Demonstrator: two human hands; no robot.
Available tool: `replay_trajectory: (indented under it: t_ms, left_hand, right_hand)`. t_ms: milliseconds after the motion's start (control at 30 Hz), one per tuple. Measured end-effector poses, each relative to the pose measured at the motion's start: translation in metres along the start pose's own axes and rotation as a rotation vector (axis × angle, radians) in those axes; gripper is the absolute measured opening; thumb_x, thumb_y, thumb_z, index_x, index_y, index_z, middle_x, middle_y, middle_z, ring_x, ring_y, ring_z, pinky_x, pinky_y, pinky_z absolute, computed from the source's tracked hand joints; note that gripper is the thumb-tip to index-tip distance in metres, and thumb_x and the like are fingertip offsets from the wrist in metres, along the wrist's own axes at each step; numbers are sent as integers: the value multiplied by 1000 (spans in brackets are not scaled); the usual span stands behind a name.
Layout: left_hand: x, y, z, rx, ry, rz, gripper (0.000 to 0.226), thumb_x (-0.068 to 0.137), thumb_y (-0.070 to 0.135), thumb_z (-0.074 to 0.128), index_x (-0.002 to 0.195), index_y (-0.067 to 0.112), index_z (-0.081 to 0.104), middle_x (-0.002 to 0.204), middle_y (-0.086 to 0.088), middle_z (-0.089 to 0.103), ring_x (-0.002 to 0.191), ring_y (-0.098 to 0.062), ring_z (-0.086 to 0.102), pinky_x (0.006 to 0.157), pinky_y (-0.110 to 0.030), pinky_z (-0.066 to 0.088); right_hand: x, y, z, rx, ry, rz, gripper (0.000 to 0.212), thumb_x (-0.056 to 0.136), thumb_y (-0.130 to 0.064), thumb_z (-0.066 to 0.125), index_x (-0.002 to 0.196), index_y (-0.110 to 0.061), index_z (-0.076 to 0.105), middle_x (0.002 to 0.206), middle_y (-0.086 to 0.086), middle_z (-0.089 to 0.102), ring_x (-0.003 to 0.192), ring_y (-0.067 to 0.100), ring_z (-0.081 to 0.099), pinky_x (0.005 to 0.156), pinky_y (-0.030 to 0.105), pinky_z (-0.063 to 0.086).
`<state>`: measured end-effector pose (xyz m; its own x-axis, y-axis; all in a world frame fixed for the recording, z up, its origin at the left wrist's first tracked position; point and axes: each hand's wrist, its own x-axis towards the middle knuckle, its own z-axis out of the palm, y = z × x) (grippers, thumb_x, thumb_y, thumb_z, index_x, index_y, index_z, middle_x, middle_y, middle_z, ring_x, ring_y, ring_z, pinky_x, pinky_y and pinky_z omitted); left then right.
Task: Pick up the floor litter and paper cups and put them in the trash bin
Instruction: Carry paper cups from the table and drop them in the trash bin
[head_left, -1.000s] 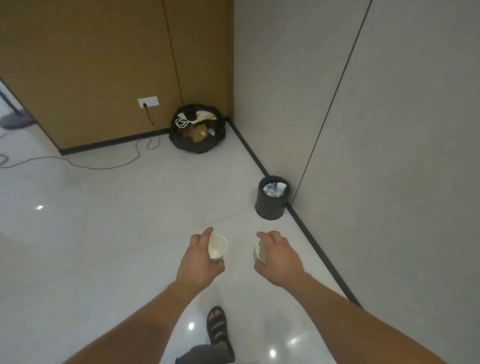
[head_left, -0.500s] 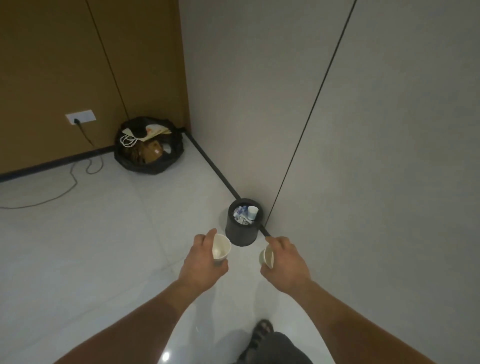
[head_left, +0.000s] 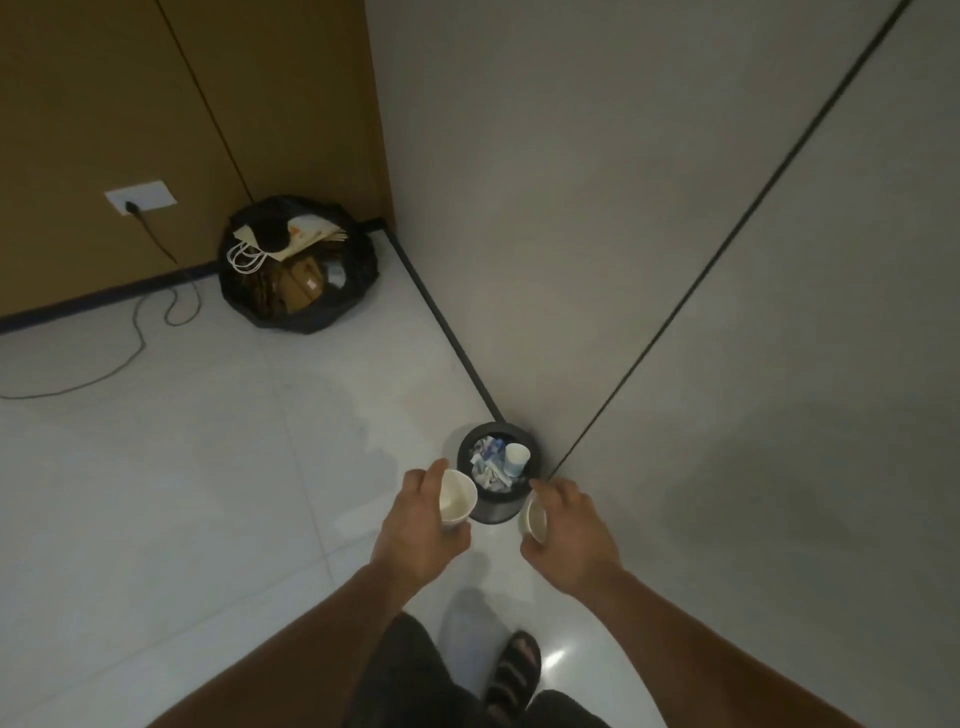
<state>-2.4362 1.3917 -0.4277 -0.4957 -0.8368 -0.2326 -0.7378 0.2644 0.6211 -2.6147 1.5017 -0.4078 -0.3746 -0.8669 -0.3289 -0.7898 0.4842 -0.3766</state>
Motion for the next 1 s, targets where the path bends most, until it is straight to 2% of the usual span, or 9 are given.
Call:
replay_trajectory:
  t_ms: [133,267,367,467,633,733,800,900,1000]
  left_hand:
    - [59,-7,23,-23,-64,-29,89,70,42,77,137,41,18,134,9,36,105,-8,42,87,-24,45]
    - [131,-28,49,-11,-161,-34,92,71,43,77,140,41,16,138,10,32,117,-13,44,95,-32,47]
    - [189,-50,79,-11,-199,1,89,72,46,77,141,36,22,137,9,34,114,-10,43,86,-18,41]
    - [243,-75,120,4,-193,53,88,73,42,76,142,30,24,134,5,37,114,-13,46,79,-15,38]
    - [323,-105,208,63,-160,108,87,70,34,80,142,16,33,131,-7,44,113,-24,49,84,-26,42]
    - [349,-133,270,101,-144,126,84,66,41,76,136,13,39,129,-9,49,115,-27,49,94,-33,42]
    - [355,-158,304,151,-156,159,83,65,44,73,135,10,43,131,-10,49,123,-30,46,102,-44,43]
    - [353,-188,341,255,-194,176,88,65,41,81,138,9,43,141,-12,45,137,-34,33,111,-50,31]
    - [351,-205,363,375,-204,157,93,67,45,79,143,11,37,151,-12,34,144,-34,19,114,-54,19]
  right_hand:
    - [53,17,8,28,-70,34,77,82,-40,61,149,-27,27,145,-2,33,129,16,36,103,22,34]
    - [119,29,26,74,-89,120,75,83,-39,66,147,-29,29,145,-4,34,129,15,38,99,22,39]
    - [182,47,47,88,-73,156,72,83,-38,70,143,-27,33,143,-3,39,128,15,43,98,24,46]
    - [249,73,80,70,-48,175,69,84,-37,69,142,-22,35,139,-1,43,123,17,47,94,25,49]
    - [348,128,155,58,10,190,72,82,-31,72,143,-19,36,138,5,44,120,23,49,89,32,53]
    - [385,165,212,5,21,150,75,81,-32,75,143,-19,35,138,7,45,119,25,50,87,34,54]
    - [398,185,248,-18,0,130,78,79,-33,76,143,-19,34,138,8,45,120,26,50,86,33,53]
    - [402,207,290,-46,-54,103,79,79,-35,76,144,-21,33,141,8,43,124,28,47,90,36,52]
    - [404,219,315,-92,-64,55,81,80,-41,73,146,-20,33,146,9,40,131,29,42,96,40,49]
